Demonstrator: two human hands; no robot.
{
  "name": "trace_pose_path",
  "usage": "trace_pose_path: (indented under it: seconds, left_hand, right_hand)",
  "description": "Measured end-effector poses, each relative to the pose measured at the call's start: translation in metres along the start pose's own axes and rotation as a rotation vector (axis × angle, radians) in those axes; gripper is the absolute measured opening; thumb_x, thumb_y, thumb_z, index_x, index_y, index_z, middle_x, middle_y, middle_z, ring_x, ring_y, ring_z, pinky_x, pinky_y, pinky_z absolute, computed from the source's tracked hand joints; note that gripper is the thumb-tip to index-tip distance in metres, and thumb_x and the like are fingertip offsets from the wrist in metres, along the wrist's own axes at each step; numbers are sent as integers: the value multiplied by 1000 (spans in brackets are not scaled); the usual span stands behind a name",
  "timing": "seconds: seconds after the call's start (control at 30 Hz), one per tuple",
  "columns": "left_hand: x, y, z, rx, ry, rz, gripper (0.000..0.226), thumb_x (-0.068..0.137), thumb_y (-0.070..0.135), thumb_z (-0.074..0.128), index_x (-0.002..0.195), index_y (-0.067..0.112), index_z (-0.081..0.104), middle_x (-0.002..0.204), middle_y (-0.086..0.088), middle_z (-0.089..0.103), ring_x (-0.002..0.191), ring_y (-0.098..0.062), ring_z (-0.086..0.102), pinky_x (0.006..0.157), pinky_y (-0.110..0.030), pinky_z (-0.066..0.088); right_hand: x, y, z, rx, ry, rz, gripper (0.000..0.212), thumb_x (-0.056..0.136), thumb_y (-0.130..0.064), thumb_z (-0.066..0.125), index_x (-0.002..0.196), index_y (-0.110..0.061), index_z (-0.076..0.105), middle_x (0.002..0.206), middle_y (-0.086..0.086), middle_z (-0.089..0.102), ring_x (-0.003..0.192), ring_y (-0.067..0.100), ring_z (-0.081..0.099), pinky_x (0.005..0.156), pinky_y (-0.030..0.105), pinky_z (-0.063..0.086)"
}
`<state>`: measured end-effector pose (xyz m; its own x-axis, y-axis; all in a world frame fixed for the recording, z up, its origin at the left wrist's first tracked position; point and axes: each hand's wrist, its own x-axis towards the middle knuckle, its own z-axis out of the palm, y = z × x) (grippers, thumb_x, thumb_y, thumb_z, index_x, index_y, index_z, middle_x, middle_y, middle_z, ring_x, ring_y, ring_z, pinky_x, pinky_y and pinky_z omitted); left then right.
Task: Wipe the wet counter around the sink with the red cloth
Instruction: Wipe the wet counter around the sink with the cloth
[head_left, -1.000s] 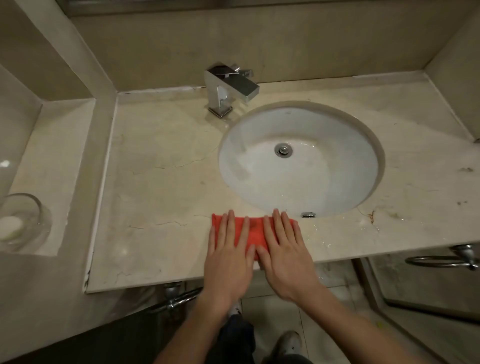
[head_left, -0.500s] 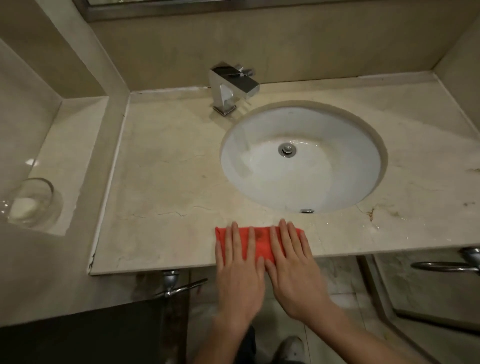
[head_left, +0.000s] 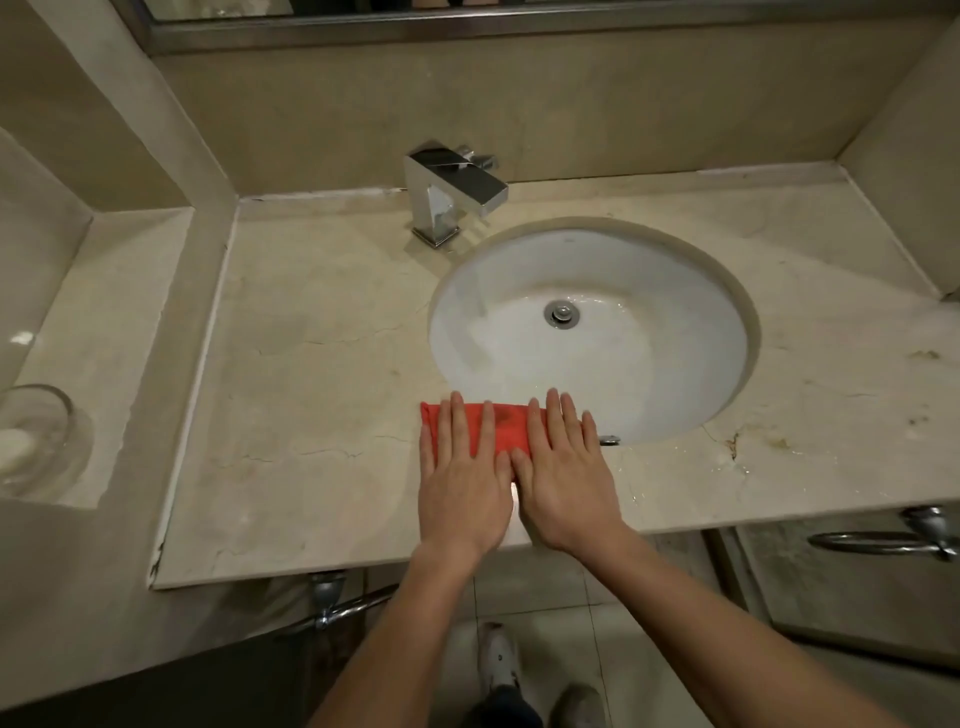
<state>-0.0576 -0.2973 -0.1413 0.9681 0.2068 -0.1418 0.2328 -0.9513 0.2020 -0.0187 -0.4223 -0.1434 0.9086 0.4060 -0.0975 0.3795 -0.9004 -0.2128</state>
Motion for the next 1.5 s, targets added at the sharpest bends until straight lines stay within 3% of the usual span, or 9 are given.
trace_pose_path:
  seconds: [0.07, 0.23, 0.33, 0.63, 0.83, 1.03, 1.2, 1.33, 1.5]
  left_hand:
    - [-21, 7, 5, -7, -16, 11, 64, 97, 43, -1, 156, 19, -3, 162, -16, -9, 150, -31, -15, 122, -51, -2]
    - [-77, 44, 21, -53, -24, -6, 61, 98, 40, 23, 153, 15, 26, 160, -21, 16, 150, -38, 10, 117, -56, 16]
    - [-81, 53, 25, -67, -21, 10, 61, 97, 40, 29, 151, 13, 30, 159, -22, 20, 149, -39, 14, 116, -58, 18]
    - [9, 70, 2, 12, -45, 77, 71, 92, 42, -12, 157, 17, 3, 162, -20, -8, 149, -34, -15, 120, -53, -4]
    - [-57, 100, 17, 10, -38, 77, 65, 97, 43, -3, 155, 13, -1, 159, -23, -11, 148, -39, -17, 120, -55, -4]
    - [-78, 131, 34, -71, -43, 66, 62, 98, 43, 25, 153, 13, 26, 160, -21, 15, 150, -36, 4, 119, -56, 8]
    - [-24, 125, 20, -49, -42, 136, 65, 98, 43, 2, 155, 13, 10, 161, -20, 4, 150, -33, -5, 121, -54, 3]
    - [20, 128, 3, -20, -153, 102, 70, 92, 41, -8, 156, 13, -1, 161, -20, -12, 150, -31, -14, 122, -48, -7]
    - [-38, 141, 22, -48, -4, 103, 63, 101, 39, -4, 155, 10, 14, 160, -24, 7, 150, -38, 1, 121, -54, 13]
  right_hand:
    - [-23, 4, 1, -21, 21, -12, 63, 105, -40, 19, 157, -3, 20, 164, 22, 14, 153, 33, 10, 125, 48, 8]
    - [-89, 22, 0, -99, 21, 7, 61, 105, -36, 25, 154, 1, 25, 161, 24, 21, 151, 35, 18, 120, 50, 17]
    - [-97, 29, 1, -109, 12, 20, 61, 104, -35, 23, 152, 3, 28, 159, 26, 25, 150, 37, 23, 118, 51, 19]
    - [-11, 60, -16, -81, 7, 108, 69, 102, -42, 9, 154, 2, 26, 161, 25, 20, 152, 36, 15, 122, 46, 3]
    - [-84, 76, -15, -154, 13, 66, 63, 105, -36, 20, 154, 4, 21, 161, 25, 16, 151, 36, 17, 123, 51, 19]
    - [-112, 104, -19, -207, 44, 79, 66, 103, -39, 24, 150, 6, 30, 157, 26, 28, 147, 35, 28, 117, 49, 18]
    - [-60, 110, -21, -131, 47, 142, 72, 104, -46, 8, 153, 5, 23, 161, 26, 20, 151, 35, 18, 124, 46, 10]
    - [-19, 116, -25, -70, 26, 192, 77, 100, -47, 2, 155, 4, 18, 163, 25, 11, 153, 35, 8, 125, 47, 5]
    - [-74, 118, -22, -103, 72, 160, 68, 104, -41, 19, 154, 6, 21, 161, 26, 20, 151, 35, 20, 124, 48, 16]
